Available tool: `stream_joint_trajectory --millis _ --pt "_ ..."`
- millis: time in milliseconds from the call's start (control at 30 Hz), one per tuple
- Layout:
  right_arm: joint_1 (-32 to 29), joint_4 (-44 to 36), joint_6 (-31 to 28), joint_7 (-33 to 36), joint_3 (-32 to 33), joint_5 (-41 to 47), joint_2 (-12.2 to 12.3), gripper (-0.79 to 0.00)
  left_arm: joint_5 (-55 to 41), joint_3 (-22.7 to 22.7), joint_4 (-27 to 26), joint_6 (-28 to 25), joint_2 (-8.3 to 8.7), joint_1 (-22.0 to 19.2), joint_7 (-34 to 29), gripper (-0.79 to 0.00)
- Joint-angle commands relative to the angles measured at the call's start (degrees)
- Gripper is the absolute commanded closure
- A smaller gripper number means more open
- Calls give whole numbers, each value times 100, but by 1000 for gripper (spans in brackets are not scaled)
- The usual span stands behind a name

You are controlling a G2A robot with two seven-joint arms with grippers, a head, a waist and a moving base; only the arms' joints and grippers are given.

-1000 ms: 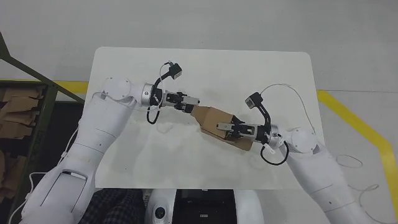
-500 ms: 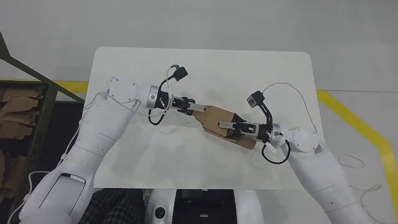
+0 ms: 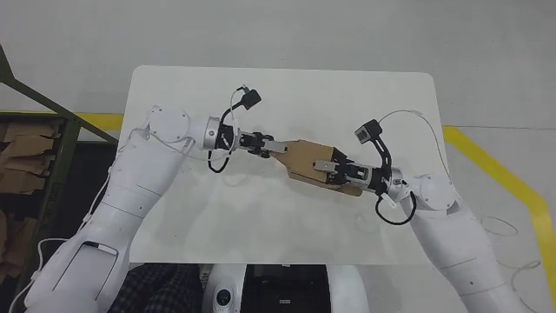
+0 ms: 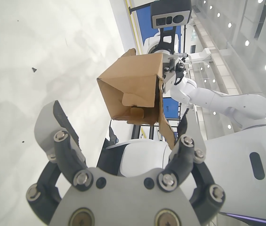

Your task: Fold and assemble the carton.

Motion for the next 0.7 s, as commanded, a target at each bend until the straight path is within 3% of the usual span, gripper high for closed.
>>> stream_joint_trajectory --millis 0,667 --pt "-3 -20 7 -10 22 13 4 0 -1 1 -6 -1 7 1 13 -785" --pt "-109 -283 -145 105 130 347 24 0 -277 99 126 59 38 -75 -33 -785"
